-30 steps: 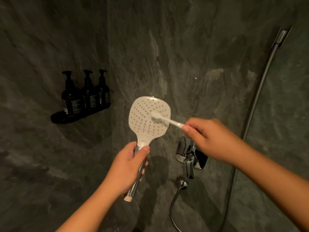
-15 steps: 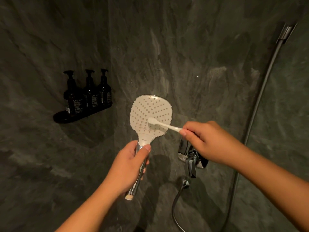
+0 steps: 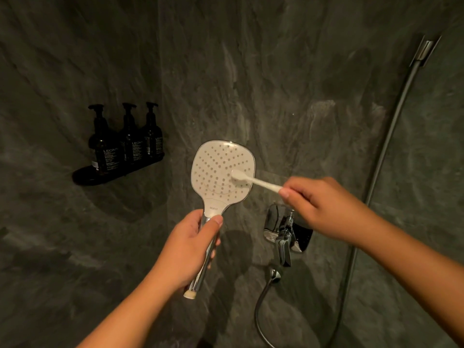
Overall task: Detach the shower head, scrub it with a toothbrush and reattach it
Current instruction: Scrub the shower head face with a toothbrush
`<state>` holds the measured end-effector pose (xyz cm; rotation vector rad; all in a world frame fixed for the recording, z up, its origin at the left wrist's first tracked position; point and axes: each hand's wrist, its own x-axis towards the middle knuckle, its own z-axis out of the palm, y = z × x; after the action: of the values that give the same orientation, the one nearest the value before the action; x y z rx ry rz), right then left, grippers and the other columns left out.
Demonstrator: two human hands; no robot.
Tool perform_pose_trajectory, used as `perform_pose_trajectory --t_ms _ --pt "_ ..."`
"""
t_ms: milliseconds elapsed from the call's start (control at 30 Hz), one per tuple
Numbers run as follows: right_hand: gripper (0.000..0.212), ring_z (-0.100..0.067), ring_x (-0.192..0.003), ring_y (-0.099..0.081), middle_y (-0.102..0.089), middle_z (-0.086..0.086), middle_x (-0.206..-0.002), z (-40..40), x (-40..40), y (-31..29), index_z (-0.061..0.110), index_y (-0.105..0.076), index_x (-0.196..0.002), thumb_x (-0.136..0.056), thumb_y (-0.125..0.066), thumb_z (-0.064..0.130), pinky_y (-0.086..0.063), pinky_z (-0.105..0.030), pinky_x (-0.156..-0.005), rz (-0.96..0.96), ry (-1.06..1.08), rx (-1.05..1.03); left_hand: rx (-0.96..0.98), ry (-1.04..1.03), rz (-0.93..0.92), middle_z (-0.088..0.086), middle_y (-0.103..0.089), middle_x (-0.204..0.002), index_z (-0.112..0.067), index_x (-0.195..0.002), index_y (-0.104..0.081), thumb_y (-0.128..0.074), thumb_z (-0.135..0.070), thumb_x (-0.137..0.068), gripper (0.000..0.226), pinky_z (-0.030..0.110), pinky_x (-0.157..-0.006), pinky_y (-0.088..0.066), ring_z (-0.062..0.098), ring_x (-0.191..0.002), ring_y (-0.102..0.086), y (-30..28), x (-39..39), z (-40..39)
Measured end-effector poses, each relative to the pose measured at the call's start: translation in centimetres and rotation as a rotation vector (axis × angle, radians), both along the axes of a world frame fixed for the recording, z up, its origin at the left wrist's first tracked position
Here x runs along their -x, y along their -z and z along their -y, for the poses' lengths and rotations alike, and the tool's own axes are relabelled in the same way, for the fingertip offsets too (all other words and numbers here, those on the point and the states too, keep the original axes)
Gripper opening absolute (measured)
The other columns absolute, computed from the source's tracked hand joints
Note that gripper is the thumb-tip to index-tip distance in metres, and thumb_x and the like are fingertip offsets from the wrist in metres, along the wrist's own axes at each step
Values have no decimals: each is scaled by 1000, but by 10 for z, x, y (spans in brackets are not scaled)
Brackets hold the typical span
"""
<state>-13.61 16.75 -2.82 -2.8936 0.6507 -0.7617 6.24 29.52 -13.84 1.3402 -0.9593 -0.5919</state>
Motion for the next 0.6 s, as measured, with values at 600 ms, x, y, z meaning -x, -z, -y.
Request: perform_pose_trajectory --t_ms 600 --pt "27 -11 -48 -49 -47 5 -48 2 -1 1 24 -53 -73 -94 -46 40 -36 -30 -49 61 24 18 2 -1 23 -1 -62 -60 -23 -75 -57 -57 -43 -89 25 30 -43 -45 15 -48 -54 -3 1 -1"
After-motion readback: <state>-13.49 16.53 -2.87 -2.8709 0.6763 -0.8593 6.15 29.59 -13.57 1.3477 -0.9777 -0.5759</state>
